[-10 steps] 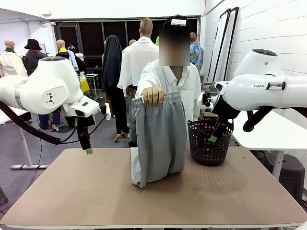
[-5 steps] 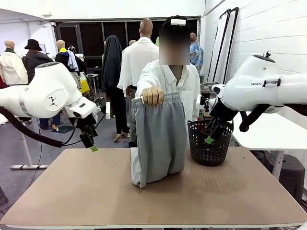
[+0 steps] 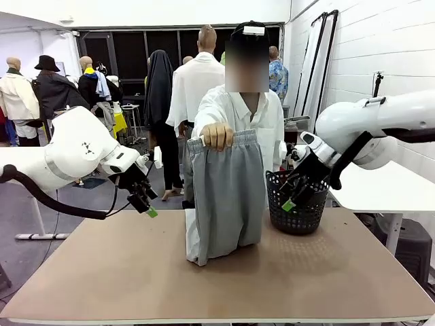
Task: Fold the training pants.
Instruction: Grab both ends of the Training pants handed by a person.
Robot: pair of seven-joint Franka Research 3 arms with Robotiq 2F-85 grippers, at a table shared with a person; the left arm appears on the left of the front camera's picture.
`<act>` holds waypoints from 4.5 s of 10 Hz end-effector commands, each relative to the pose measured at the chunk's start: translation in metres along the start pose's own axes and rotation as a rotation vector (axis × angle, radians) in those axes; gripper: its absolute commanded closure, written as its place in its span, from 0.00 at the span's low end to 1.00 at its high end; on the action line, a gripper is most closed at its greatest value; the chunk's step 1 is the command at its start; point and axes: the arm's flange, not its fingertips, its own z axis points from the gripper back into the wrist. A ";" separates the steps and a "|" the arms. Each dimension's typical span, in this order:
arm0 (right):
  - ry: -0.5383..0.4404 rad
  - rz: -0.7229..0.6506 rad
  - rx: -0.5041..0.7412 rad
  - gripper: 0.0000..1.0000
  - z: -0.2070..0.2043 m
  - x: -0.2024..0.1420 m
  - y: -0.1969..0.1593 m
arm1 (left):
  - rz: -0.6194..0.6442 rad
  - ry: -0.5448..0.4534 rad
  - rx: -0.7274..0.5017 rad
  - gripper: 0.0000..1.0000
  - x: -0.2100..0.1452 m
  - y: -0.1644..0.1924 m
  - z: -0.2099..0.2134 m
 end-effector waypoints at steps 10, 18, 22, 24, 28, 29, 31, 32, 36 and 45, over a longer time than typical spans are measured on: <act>-0.204 -0.024 0.089 0.00 -0.020 -0.015 -0.013 | 0.007 -0.244 -0.001 0.00 0.005 -0.001 -0.031; -0.405 0.067 0.134 0.00 -0.040 -0.008 -0.014 | -0.061 -0.449 -0.003 0.00 0.015 0.004 -0.055; -0.486 0.096 0.123 0.00 -0.042 -0.007 -0.013 | -0.075 -0.529 -0.049 0.00 0.022 0.004 -0.062; -0.529 0.103 0.116 0.00 -0.040 -0.005 -0.013 | -0.061 -0.581 -0.092 0.00 0.027 0.002 -0.064; -0.617 0.099 0.127 0.00 -0.045 -0.002 -0.016 | 0.000 -0.706 -0.137 0.00 0.032 0.006 -0.073; -0.643 0.097 0.135 0.00 -0.046 -0.001 -0.018 | 0.003 -0.738 -0.141 0.00 0.034 0.008 -0.073; -0.684 0.101 0.150 0.00 -0.047 0.004 -0.024 | -0.006 -0.755 -0.142 0.00 0.039 0.006 -0.074; -0.696 0.102 0.157 0.00 -0.046 0.007 -0.025 | -0.009 -0.772 -0.151 0.00 0.043 0.003 -0.074; -0.744 0.100 0.168 0.00 -0.042 0.015 -0.024 | -0.041 -0.797 -0.183 0.00 0.057 -0.003 -0.073; -0.778 0.106 0.156 0.00 -0.042 0.029 -0.016 | 0.020 -0.856 -0.151 0.00 0.084 0.005 -0.054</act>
